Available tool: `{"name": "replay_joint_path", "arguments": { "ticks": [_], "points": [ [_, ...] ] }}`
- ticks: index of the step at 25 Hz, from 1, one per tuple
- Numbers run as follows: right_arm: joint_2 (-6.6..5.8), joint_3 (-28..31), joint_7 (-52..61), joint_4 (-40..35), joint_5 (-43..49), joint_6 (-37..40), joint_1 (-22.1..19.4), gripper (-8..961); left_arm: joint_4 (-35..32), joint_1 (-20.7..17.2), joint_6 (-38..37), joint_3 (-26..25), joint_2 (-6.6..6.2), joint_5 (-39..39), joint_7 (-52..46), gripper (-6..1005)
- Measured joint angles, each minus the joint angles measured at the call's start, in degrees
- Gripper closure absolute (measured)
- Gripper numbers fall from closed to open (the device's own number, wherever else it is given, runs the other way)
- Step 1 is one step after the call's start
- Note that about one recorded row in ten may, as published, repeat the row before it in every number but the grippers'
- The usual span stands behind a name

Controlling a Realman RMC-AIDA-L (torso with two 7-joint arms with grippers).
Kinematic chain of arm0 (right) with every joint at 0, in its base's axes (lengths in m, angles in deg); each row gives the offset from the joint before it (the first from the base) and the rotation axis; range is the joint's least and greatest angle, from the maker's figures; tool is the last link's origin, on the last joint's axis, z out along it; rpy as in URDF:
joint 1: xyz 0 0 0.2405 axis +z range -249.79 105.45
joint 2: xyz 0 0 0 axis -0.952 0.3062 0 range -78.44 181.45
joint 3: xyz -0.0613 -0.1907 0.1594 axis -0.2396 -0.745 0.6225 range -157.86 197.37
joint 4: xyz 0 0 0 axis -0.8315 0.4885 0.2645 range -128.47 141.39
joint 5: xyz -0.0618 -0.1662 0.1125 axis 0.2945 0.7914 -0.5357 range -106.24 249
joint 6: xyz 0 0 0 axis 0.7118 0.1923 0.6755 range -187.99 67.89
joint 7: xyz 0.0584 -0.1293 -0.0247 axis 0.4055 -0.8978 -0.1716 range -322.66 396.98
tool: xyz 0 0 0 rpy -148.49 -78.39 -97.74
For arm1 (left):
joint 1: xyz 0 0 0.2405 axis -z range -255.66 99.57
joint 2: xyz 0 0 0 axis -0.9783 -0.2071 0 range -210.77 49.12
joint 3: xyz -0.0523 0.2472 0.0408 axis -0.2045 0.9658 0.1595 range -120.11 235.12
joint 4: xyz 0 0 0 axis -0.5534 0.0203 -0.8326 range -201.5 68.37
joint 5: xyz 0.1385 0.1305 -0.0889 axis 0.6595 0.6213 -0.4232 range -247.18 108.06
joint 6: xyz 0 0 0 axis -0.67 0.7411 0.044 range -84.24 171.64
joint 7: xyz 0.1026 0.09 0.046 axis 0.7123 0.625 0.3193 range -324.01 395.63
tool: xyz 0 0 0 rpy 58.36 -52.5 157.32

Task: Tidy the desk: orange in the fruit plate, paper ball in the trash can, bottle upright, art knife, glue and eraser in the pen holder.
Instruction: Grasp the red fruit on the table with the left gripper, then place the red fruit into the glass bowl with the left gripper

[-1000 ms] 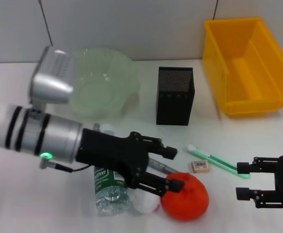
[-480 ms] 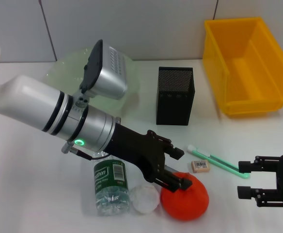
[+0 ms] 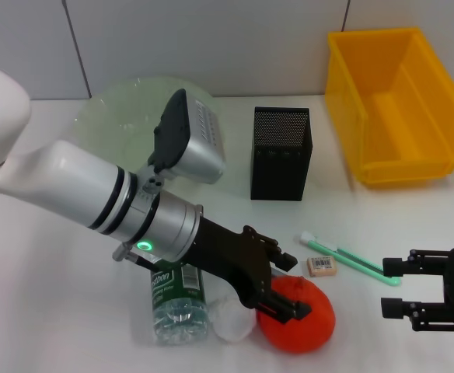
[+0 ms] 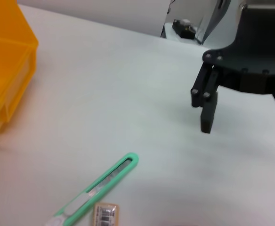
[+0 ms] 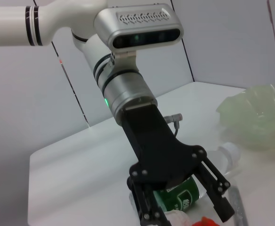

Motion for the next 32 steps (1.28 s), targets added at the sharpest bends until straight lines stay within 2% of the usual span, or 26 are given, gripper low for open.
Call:
{"name": "replay_joint_path", "arguments": {
  "ticks": [7, 13, 25, 27, 31, 32],
  "points": [
    [0.0, 0.0, 0.0, 0.0, 0.0, -0.1, -0.1, 289, 0.6, -0.1, 3.2, 3.6, 0.0, -1.6, -0.3, 208],
    [0.0, 0.0, 0.0, 0.0, 0.0, -0.2, -0.1, 291, 0.7, -0.1, 3.6, 3.6, 0.0, -1.5, 0.2, 283],
    [0.0, 0.0, 0.0, 0.0, 0.0, -0.5, -0.1, 294, 0.2, -0.3, 3.4, 3.5, 0.0, -1.5, 0.2, 492],
    [0.0, 0.0, 0.0, 0.0, 0.0, -0.5, -0.1, 295, -0.1, -0.5, 3.1, 3.0, -0.06, -1.8, -0.1, 701],
    [0.0, 0.0, 0.0, 0.0, 0.0, -0.5, -0.1, 296, -0.1, -0.5, 3.1, 3.0, -0.06, -1.8, -0.1, 745],
    [0.0, 0.0, 0.0, 0.0, 0.0, -0.4, -0.1, 297, -1.3, -1.2, 1.7, 1.2, -0.33, -3.0, -0.3, 756]
  ]
}}
